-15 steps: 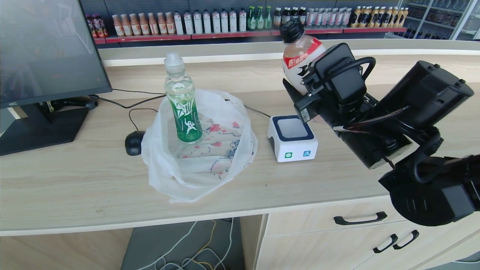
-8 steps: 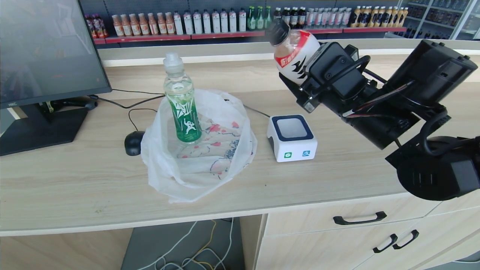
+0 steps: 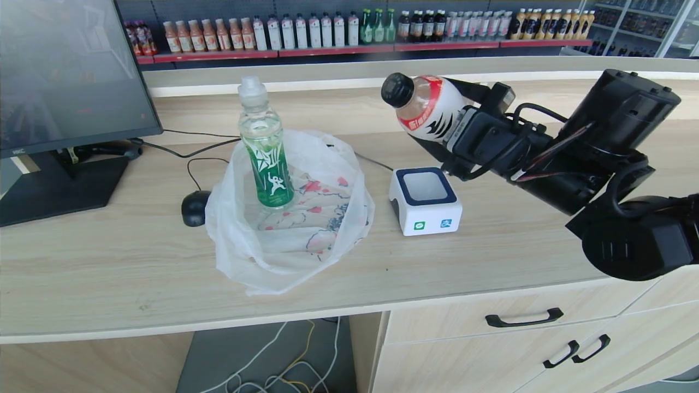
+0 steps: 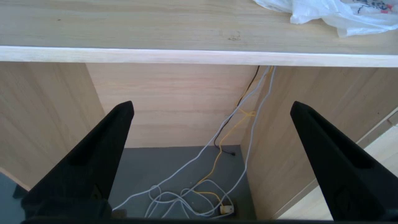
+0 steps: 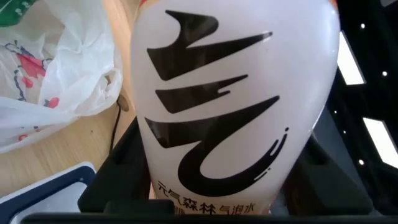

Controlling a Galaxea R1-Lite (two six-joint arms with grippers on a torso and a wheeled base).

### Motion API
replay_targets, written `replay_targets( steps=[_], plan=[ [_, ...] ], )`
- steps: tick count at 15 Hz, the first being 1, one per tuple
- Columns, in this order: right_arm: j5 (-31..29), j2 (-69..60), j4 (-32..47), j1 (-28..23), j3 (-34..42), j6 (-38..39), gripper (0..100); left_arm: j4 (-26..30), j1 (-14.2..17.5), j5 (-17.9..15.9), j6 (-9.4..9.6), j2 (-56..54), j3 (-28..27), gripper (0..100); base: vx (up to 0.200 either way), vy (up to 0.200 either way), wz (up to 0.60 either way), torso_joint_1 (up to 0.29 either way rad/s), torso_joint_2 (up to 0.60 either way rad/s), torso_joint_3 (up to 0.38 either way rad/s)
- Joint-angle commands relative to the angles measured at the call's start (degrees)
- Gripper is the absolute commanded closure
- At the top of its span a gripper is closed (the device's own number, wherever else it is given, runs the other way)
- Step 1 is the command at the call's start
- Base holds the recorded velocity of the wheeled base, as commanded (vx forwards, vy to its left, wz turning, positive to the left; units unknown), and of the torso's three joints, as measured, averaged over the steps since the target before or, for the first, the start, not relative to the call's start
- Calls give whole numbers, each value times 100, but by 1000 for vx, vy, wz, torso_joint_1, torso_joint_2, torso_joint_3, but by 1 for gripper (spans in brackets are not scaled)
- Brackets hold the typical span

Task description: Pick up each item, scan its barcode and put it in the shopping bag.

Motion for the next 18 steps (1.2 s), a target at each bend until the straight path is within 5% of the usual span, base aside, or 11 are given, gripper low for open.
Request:
replay_targets(
  steps=[1,5,18],
  plan=[
    [56,-5,-4,-127,37,-57,100,4,-3,1,-1,-2,0,0,0,0,0,0,0,0],
    [689,188,-22,-30,239,-355,100,4,-3,10,-1,-2,0,0,0,0,0,0,0,0],
    [865,460,-39,-30,371,-549,100,4,-3,1,-1,-2,0,0,0,0,0,0,0,0]
  ],
)
